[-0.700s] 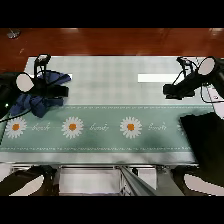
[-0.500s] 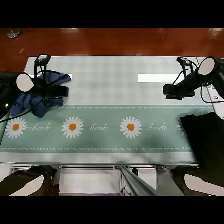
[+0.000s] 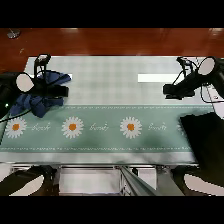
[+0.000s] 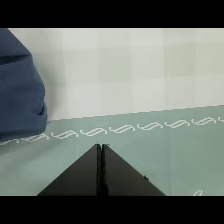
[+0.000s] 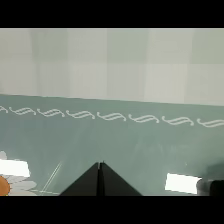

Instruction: Fold the shirts.

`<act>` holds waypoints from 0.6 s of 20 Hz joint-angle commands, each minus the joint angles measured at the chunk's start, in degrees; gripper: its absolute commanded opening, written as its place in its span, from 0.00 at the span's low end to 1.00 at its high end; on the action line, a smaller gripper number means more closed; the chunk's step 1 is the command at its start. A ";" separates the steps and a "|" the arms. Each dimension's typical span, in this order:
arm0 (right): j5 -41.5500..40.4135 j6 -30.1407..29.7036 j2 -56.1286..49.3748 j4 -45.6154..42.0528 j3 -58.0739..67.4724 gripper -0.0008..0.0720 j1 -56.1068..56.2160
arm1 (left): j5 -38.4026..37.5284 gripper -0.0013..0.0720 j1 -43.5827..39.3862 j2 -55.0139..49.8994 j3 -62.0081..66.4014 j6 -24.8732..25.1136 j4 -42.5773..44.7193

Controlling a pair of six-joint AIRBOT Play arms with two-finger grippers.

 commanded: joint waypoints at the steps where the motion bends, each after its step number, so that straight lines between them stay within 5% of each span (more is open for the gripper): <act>1: -2.99 0.00 -0.04 -0.46 -0.02 0.03 -0.02 | 0.02 0.06 0.00 -0.02 -0.04 0.00 -0.11; 4: -7.10 0.00 -0.09 -0.57 -0.02 0.04 -0.02 | 4.68 0.06 0.00 -0.09 -0.04 0.02 -0.09; 5: -8.37 0.02 -0.20 -0.35 -0.02 0.14 0.02 | 6.86 0.15 0.00 -0.15 -0.04 0.04 0.04; 6: -9.16 -0.07 -0.44 -0.46 -0.02 0.61 0.02 | 10.82 0.68 0.00 -0.39 -0.04 0.04 1.68; 7: -9.55 -1.25 -0.85 -0.48 -0.02 0.86 0.00 | 14.82 0.98 0.09 -0.61 0.04 0.04 4.98; 10: -8.92 -2.12 -1.77 -0.44 -0.02 0.86 -0.02 | 22.86 0.98 4.39 -1.79 1.60 -0.79 16.39; 12: -8.94 -2.08 -1.75 -0.26 -0.02 0.86 -0.02 | 20.90 0.98 11.67 -5.03 2.99 -3.67 16.81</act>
